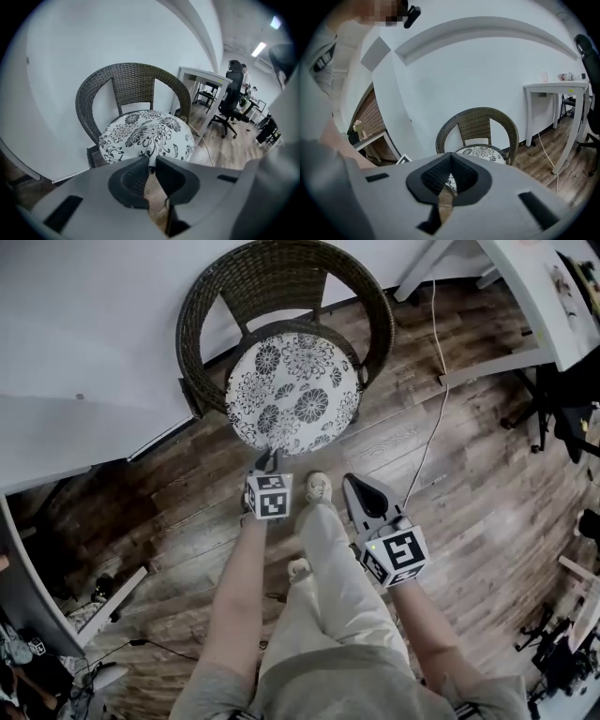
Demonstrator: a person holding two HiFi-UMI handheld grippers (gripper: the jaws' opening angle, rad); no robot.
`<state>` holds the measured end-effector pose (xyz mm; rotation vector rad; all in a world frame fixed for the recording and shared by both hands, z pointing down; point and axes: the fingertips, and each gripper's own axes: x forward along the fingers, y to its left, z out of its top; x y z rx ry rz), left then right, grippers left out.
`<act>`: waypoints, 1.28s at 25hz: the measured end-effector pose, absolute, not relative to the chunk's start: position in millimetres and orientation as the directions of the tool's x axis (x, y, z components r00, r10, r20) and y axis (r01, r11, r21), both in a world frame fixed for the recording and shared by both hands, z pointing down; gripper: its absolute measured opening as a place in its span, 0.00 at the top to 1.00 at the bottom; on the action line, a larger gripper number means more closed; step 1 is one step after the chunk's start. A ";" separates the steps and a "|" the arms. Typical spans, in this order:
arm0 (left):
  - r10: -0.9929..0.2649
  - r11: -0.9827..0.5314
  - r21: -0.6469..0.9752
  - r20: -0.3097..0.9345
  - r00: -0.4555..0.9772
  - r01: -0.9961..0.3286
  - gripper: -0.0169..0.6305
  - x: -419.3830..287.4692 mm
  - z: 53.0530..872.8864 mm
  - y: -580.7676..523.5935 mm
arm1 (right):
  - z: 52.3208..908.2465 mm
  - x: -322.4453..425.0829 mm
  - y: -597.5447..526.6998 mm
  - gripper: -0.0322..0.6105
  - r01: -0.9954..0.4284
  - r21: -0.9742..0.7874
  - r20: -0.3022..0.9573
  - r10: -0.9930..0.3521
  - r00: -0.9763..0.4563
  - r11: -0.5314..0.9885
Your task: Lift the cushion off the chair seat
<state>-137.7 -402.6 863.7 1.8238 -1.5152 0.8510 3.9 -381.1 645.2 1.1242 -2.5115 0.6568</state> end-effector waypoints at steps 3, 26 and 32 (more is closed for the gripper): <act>-0.609 -0.155 0.057 0.780 0.141 -0.986 0.91 -135.5 837.6 -391.4 | 622.3 4.0 -367.3 0.95 -0.759 -0.268 0.432 -0.630 -0.646 0.594; -0.764 -0.133 0.095 0.624 0.163 -0.987 0.92 -130.8 633.1 -292.2 | 468.4 1.1 -247.2 0.95 -0.747 -0.171 0.253 -0.705 -0.663 0.642; -0.808 -0.144 0.108 0.561 0.180 -0.984 0.92 -128.6 582.2 -260.4 | 442.2 -2.4 -208.2 0.95 -0.739 -0.131 0.224 -0.706 -0.672 0.661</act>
